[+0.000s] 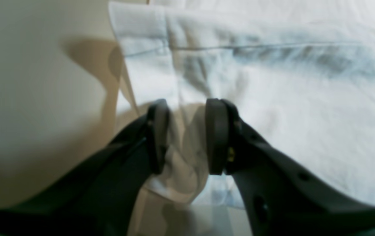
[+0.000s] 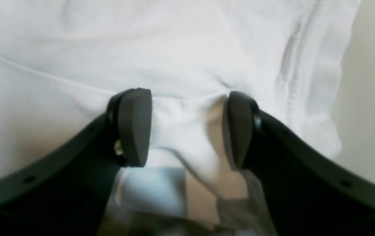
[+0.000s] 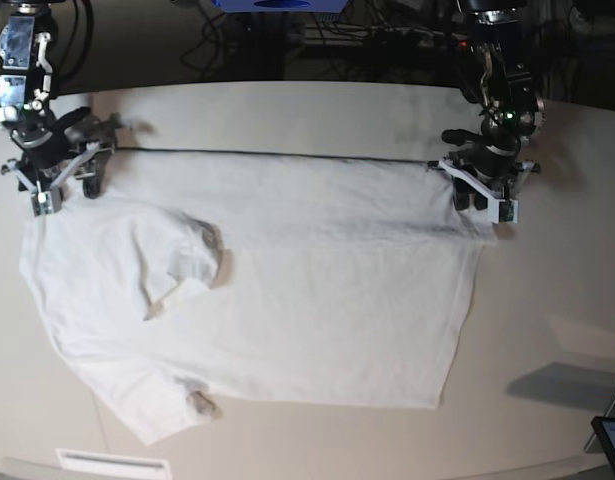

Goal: Fold the T-shirt properly
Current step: 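Pull the folded edge with both grippers to straighten the shirt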

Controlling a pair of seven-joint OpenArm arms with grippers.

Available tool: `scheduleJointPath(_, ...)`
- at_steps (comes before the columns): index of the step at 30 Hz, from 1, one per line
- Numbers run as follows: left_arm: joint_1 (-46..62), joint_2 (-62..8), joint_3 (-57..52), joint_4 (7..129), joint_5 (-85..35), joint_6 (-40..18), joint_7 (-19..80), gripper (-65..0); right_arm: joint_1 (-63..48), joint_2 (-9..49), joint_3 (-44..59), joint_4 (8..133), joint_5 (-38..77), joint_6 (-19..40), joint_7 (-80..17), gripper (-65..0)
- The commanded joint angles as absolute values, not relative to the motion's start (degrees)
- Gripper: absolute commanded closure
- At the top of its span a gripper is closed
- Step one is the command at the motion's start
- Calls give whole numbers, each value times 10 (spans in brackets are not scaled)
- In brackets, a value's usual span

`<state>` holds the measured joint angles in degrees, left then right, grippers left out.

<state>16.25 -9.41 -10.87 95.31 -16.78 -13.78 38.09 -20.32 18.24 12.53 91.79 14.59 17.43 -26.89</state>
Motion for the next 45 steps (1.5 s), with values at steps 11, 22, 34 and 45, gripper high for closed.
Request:
scheduleJointPath(11,282,-78,-109,1090,-158,-139,434,-197,-242,186,155,946,126,174,-299,-351)
scheduleJointPath(22,308,-80,-109,1107,-153,-139,434,-197,-287,187,182,987,126,174,-299,-351)
scheduleJointPath(34,344,-80,-110,1135,-153,-139,434,-197,-299,186,182,1004,126,174,-299,-351)
scheduleJointPath(45,314,-80,-121,1152,-157,-139,435,-197,-291,186,182,1040,126,174,-303,-351)
